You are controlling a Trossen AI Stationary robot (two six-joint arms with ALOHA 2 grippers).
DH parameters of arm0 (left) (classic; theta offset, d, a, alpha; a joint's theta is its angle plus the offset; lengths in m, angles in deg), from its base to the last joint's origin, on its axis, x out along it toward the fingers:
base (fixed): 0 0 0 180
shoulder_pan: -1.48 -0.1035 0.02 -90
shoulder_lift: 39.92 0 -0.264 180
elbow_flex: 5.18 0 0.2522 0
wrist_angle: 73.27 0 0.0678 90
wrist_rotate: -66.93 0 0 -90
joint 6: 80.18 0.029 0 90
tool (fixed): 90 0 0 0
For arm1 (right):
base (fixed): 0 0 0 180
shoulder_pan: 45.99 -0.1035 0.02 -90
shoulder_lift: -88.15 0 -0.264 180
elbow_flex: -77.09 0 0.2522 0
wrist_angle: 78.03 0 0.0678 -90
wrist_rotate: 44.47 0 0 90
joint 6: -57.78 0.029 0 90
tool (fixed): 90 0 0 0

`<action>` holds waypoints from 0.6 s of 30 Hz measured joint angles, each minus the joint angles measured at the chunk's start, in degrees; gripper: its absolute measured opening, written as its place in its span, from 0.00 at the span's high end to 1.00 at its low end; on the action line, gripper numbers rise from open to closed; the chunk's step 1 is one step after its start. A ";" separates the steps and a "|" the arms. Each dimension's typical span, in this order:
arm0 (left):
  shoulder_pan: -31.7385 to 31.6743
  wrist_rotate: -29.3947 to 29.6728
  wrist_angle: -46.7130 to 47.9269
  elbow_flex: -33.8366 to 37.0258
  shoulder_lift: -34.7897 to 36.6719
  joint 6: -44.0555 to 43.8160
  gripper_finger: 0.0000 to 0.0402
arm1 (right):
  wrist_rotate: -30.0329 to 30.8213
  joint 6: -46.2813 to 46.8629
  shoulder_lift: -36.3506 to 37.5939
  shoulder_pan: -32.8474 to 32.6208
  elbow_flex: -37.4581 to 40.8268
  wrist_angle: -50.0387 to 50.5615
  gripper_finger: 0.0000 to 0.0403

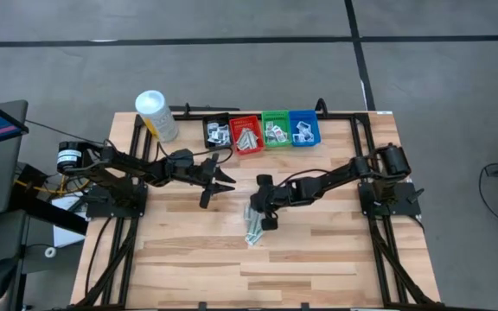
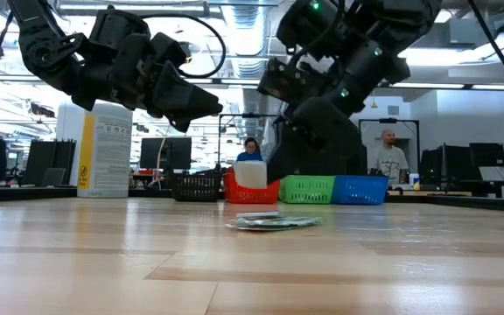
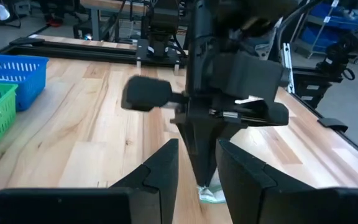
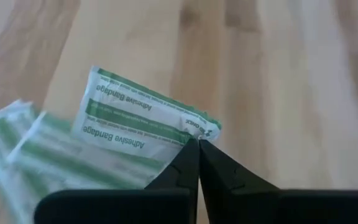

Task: Pick & Place First Aid Supplies
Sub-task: Put the green bandage pack into the red bin

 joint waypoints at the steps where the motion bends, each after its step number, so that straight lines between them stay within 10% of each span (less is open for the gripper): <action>1: 0.00 0.00 0.00 0.00 0.00 -0.63 0.73 | 0.97 -0.55 0.17 0.00 -0.32 -0.02 0.99; 18: -0.02 4.46 0.00 -0.02 0.00 -14.64 0.73 | 38.16 -11.39 0.65 -0.14 -6.83 1.02 1.00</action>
